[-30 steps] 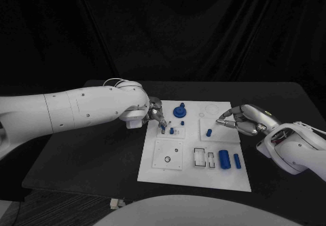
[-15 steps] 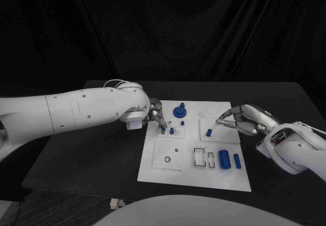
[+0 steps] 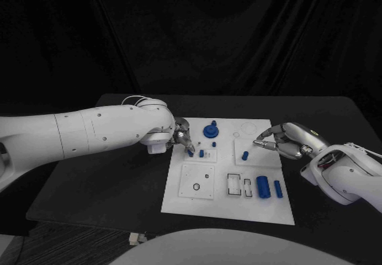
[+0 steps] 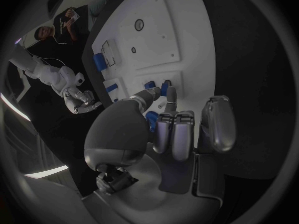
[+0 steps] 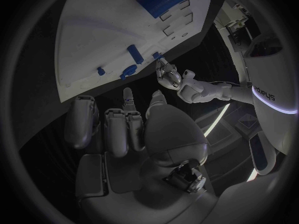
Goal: Assemble the parts on the task board
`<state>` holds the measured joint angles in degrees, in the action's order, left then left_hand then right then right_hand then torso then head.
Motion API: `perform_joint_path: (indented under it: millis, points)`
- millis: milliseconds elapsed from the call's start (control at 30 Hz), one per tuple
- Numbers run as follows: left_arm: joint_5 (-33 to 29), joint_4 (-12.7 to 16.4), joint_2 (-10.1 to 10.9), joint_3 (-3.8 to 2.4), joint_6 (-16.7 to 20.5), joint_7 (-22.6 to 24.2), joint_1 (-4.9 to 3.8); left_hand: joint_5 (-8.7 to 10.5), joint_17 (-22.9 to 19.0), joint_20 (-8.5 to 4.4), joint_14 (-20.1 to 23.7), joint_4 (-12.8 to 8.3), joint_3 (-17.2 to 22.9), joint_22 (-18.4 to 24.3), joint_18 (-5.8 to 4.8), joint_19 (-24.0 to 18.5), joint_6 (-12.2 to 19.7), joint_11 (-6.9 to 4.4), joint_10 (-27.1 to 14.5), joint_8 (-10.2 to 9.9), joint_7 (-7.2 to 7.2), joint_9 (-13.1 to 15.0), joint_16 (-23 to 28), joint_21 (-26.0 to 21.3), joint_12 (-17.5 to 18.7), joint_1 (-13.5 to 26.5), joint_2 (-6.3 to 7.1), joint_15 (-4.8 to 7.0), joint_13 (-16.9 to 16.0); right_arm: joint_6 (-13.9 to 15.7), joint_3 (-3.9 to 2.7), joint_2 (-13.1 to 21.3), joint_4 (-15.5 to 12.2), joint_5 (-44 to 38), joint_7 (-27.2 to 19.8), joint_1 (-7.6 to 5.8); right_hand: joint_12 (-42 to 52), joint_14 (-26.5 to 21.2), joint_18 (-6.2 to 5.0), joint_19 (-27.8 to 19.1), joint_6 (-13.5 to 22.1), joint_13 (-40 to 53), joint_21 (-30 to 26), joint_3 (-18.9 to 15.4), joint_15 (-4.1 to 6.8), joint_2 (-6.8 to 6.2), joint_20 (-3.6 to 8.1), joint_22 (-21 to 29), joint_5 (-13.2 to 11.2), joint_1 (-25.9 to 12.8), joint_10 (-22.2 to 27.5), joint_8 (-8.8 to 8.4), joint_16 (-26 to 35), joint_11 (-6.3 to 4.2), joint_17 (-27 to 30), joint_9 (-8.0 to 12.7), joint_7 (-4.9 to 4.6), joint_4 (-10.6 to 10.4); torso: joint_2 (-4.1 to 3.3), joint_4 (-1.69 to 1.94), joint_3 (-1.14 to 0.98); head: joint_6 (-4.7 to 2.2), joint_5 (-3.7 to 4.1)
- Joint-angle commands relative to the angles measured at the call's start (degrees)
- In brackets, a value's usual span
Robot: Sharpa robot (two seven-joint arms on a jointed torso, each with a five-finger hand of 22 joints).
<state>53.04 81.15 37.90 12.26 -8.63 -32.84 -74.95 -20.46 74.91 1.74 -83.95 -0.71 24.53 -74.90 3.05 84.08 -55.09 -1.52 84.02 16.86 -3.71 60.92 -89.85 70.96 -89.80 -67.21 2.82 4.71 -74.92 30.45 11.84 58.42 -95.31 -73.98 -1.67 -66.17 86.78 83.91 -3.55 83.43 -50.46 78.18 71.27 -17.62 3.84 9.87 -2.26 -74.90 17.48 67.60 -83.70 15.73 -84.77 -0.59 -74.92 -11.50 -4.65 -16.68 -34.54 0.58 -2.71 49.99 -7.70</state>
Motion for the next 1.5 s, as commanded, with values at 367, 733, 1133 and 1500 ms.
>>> perform_joint_path:
  millis: [367, 733, 1133, 1500]
  points:
    - [1.1, -0.3, -0.2, -0.04, -0.4, 0.2, 0.34, -0.12, 15.1, 0.07, -6.1, -6.2, 6.7, -10.3, 0.5, 0.5, 0.0, 0.29, 6.0, 0.3, 0.32, 0.1, -0.2, -0.3, -0.2, 0.2, -0.48, -0.24, -15.1, 0.4, -0.03, 0.0, -0.1, -0.1, 0.3, 0.11, -0.3, 4.0, -0.37, -0.3, -0.2, 6.7, -0.2, -0.3, 0.23, 0.27, -0.02, -9.9, 0.2, 0.2, -3.7, -0.03, 0.3, 0.04, -7.4, 0.1, -0.27, 0.0, 0.0, -0.02, 0.0, 0.01, 0.02]
    - [1.1, -0.6, -0.4, -0.04, -0.1, 0.2, 0.44, 4.54, 15.1, 0.11, -6.1, -5.8, 6.8, -10.2, 0.58, 0.2, 0.4, 0.08, 6.0, 0.6, 0.73, 0.5, -0.2, -0.8, -0.2, 0.9, -0.8, -0.19, -15.1, 0.3, -0.03, 0.0, -0.1, -0.1, 0.3, 0.11, -0.3, 4.0, -0.37, -0.3, -0.2, 6.7, -0.2, -0.3, 0.23, 0.27, -0.02, -9.9, 0.2, 0.2, -3.7, -0.03, 0.3, 0.04, -7.4, 0.1, -0.27, 0.0, -0.02, 0.0, -0.01, 0.01, 0.01]
    - [1.1, -0.7, -0.6, -0.04, -0.9, 0.2, 0.48, 12.14, 15.1, -0.34, -6.1, -2.8, 3.5, -9.9, 0.8, -0.1, 0.1, -0.66, 6.0, 0.3, 1.78, -0.4, -0.2, -2.3, -0.2, 2.8, -1.05, 0.4, -15.1, 0.2, -0.03, -0.1, 0.1, -0.1, 0.3, 0.11, -0.3, 4.0, -0.37, -0.3, -0.2, 6.7, -0.2, -0.3, 0.23, 0.27, -0.03, -9.9, 0.2, 0.2, -3.7, -0.02, 0.3, 0.04, -7.5, 0.1, -0.27, 0.0, 0.0, -0.02, 0.0, 0.01, -0.08]
    - [1.1, -0.7, -0.6, -0.04, -2.6, 0.0, 0.5, 13.15, 15.1, -0.39, -6.1, -1.8, 2.1, -9.7, 0.91, -0.3, -0.1, -0.65, 6.0, 0.2, 1.76, -0.6, -0.2, -3.1, -0.2, 3.3, -1.1, 0.39, -15.1, 0.2, -0.03, -0.1, 0.2, 0.0, 0.3, 0.11, -0.3, 4.0, -0.38, -0.3, -0.3, 6.7, -0.3, -0.3, 0.23, 0.28, -0.03, -9.9, 0.2, 0.2, -3.7, -0.01, 0.3, 0.04, -7.5, 0.1, -0.27, 0.0, 0.0, -0.01, -0.01, 0.01, -0.04]
